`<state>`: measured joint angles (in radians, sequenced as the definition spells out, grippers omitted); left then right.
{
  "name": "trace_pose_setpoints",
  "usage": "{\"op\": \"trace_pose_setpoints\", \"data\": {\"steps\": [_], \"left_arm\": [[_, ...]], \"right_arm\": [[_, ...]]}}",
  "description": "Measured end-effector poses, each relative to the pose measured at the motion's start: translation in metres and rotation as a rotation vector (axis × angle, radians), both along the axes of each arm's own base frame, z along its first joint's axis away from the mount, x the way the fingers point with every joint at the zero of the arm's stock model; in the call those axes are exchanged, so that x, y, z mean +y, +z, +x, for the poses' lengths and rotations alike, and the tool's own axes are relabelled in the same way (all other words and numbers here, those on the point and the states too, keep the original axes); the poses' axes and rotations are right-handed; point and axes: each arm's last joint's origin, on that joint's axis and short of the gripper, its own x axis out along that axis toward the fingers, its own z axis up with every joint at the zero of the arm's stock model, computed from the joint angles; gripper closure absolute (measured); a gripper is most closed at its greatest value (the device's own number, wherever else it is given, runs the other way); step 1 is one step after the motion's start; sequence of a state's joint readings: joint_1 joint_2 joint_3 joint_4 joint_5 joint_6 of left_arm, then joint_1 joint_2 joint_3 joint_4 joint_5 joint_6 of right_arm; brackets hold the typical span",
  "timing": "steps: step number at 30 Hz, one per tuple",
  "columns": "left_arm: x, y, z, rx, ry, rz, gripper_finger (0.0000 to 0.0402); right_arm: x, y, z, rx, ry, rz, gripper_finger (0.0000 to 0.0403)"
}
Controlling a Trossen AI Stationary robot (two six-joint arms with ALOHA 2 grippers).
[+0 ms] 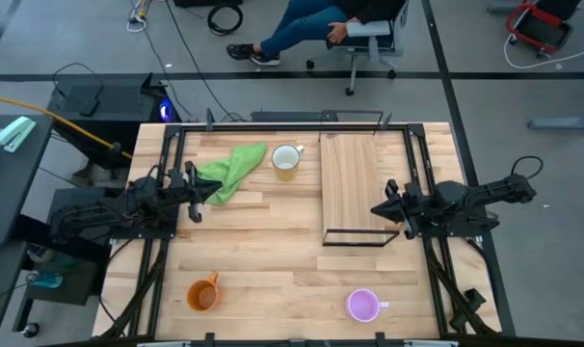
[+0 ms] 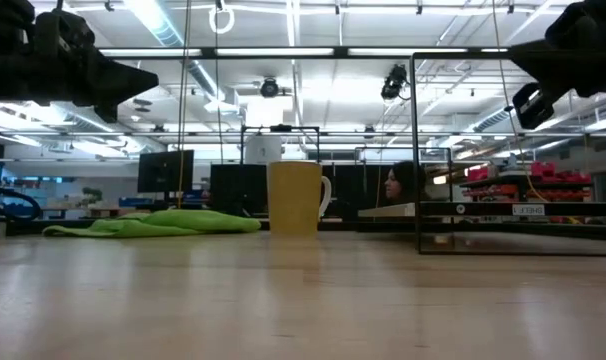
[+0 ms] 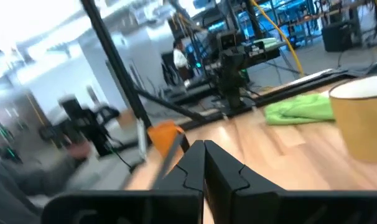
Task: Stack small to large cups/mugs on shelf
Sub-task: Adjust the shelf
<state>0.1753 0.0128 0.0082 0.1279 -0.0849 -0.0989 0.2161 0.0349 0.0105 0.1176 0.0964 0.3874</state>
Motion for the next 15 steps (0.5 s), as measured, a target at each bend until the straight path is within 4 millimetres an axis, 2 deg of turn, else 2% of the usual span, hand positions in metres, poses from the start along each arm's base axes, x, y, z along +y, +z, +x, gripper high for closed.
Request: {"op": "trace_pose_setpoints", "data": {"steps": [7, 12, 15], "left_arm": [[0.000, 0.006, -0.001, -0.073, -0.007, -0.033, 0.0378], [0.000, 0.009, -0.001, -0.102, -0.008, -0.028, 0.0375], [0.000, 0.009, -0.002, -0.107, -0.008, -0.027, 0.0371]], "right_arm": [[-0.001, 0.020, -0.004, -0.202, 0.014, 0.125, 0.0389], [-0.004, 0.051, -0.016, -0.472, -0.031, 0.051, 0.0389], [-0.007, 0.076, -0.024, -0.522, -0.105, 0.029, 0.0389]]}}
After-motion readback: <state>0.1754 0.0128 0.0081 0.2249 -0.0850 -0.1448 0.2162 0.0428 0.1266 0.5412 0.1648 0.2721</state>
